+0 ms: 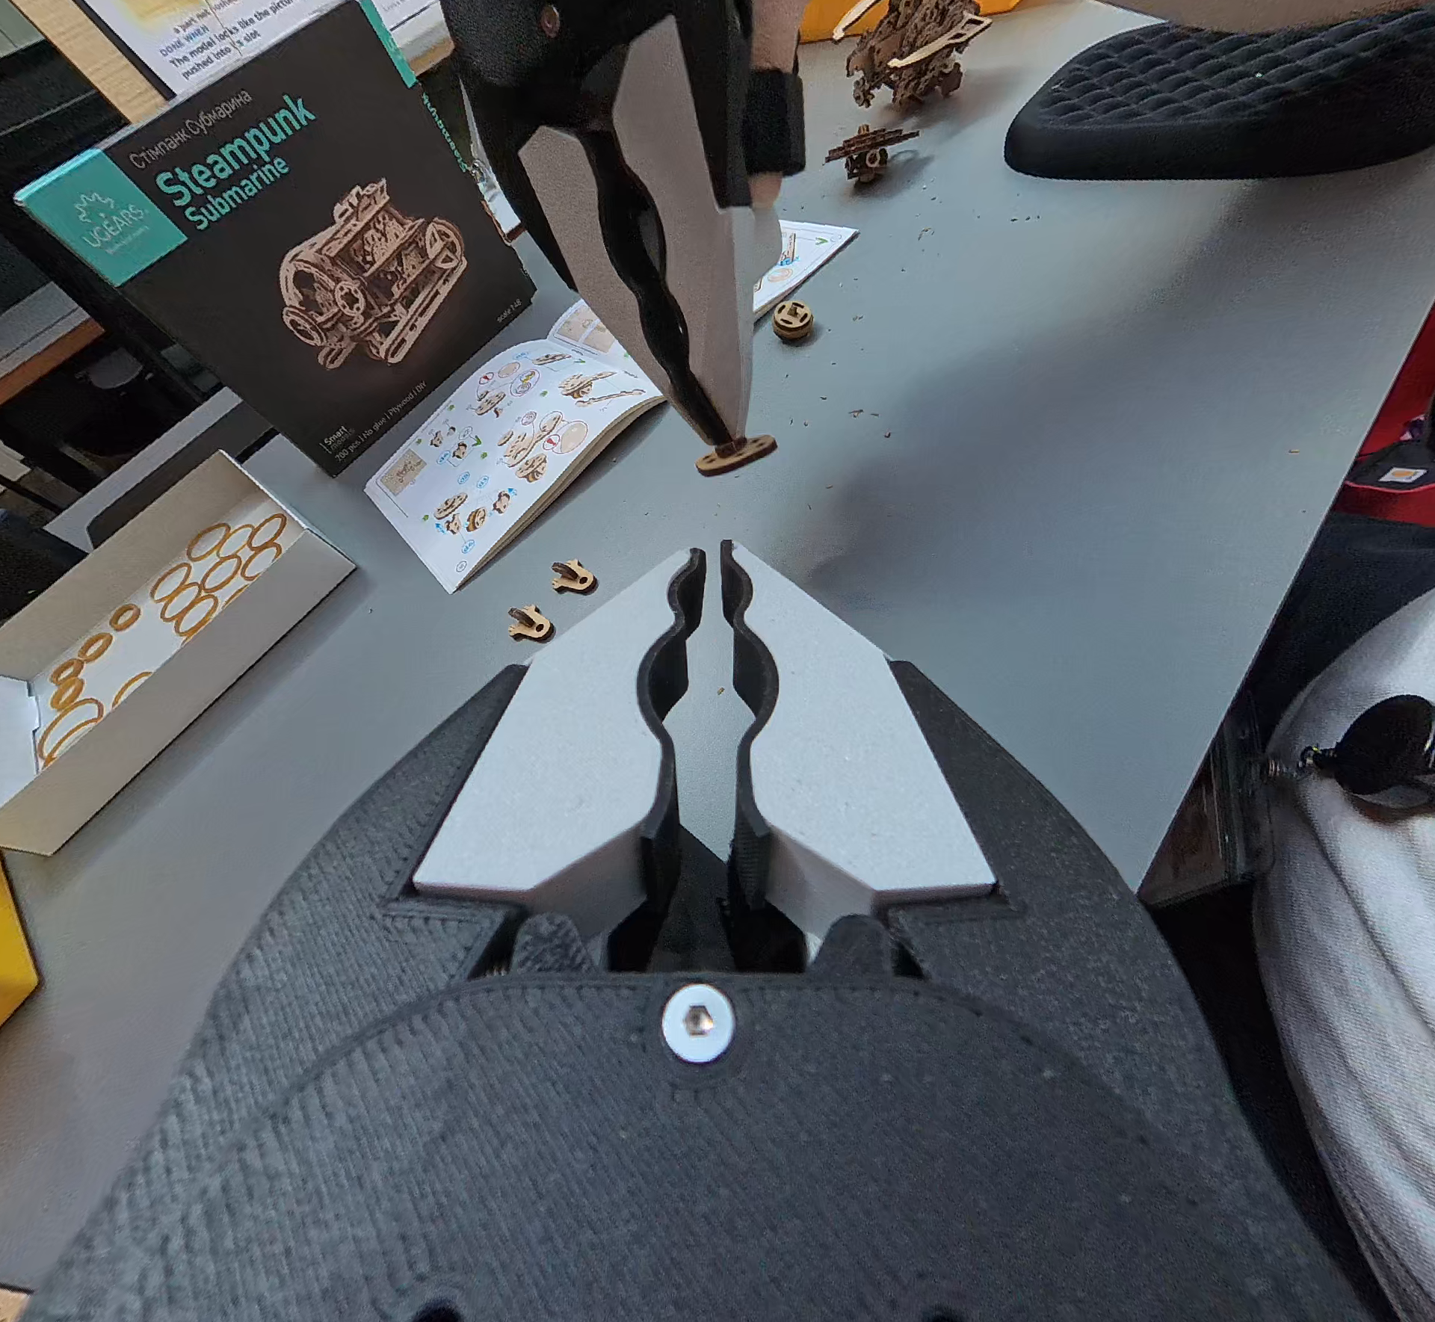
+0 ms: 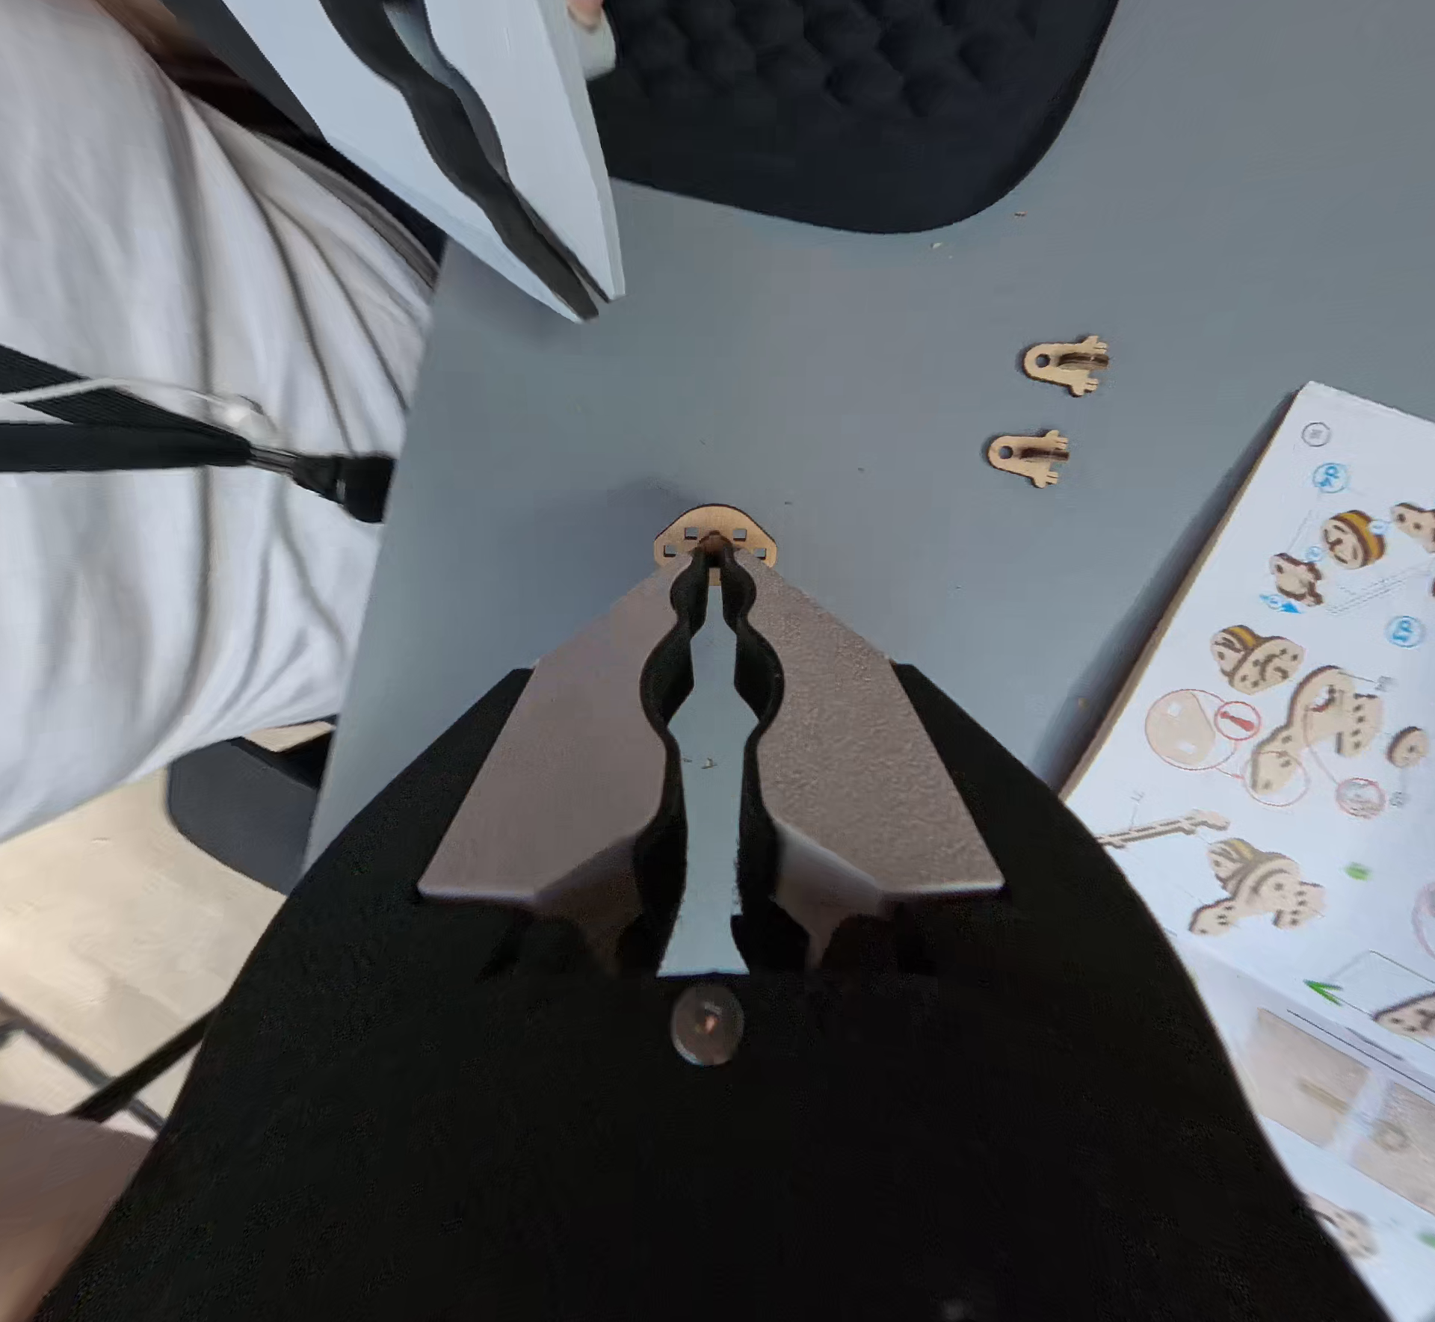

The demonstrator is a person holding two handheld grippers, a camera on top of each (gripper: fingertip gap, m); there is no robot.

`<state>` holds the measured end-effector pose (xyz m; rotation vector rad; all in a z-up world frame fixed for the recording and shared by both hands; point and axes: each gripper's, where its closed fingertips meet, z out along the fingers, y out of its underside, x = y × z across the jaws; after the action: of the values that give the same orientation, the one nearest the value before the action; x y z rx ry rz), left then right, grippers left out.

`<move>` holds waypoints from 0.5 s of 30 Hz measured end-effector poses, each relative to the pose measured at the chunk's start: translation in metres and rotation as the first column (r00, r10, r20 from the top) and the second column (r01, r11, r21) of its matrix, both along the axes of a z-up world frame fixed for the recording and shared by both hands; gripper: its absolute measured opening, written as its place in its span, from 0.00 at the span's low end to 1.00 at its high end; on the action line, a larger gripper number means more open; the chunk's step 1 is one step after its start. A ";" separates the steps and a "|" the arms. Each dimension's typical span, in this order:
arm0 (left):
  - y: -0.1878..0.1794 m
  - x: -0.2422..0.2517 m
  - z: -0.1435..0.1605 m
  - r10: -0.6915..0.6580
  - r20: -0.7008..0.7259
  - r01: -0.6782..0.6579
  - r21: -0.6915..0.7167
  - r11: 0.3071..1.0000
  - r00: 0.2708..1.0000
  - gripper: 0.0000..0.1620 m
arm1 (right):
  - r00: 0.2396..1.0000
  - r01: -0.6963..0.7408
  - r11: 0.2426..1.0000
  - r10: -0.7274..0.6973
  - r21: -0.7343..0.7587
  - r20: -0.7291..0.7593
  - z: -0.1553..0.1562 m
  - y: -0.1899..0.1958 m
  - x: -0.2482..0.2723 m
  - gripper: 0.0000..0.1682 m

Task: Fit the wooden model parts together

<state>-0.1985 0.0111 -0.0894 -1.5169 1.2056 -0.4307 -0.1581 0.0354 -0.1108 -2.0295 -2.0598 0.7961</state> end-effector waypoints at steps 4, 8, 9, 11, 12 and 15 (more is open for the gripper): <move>-0.002 -0.002 0.002 -0.005 0.007 0.005 0.002 1.000 1.000 0.01 | 0.990 0.097 0.913 -0.129 -0.396 -0.055 0.044 0.004 0.005 0.01; -0.003 -0.004 0.003 -0.003 0.017 0.003 0.002 1.000 1.000 0.01 | 0.978 0.112 0.765 -0.196 -0.634 -0.065 0.078 0.007 0.007 0.01; -0.003 -0.004 0.003 -0.005 0.021 0.005 0.000 1.000 1.000 0.01 | 0.978 0.118 0.746 -0.203 -0.655 -0.055 0.080 0.007 0.008 0.01; -0.003 -0.004 0.004 -0.009 0.023 0.009 0.001 1.000 1.000 0.01 | 0.979 0.120 0.716 -0.199 -0.687 -0.037 0.083 0.005 0.010 0.01; -0.003 -0.004 0.004 -0.010 0.023 0.010 0.003 1.000 1.000 0.01 | 0.979 0.120 0.705 -0.199 -0.699 -0.032 0.084 0.005 0.011 0.01; -0.004 -0.002 0.006 -0.017 0.026 0.017 0.009 1.000 1.000 0.01 | 0.981 0.128 0.700 -0.194 -0.703 -0.015 0.083 0.001 0.011 0.01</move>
<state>-0.2005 0.0073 -0.0834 -1.4897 1.1993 -0.4549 -0.1466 0.0367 -0.0273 -2.4005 -1.6157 1.8124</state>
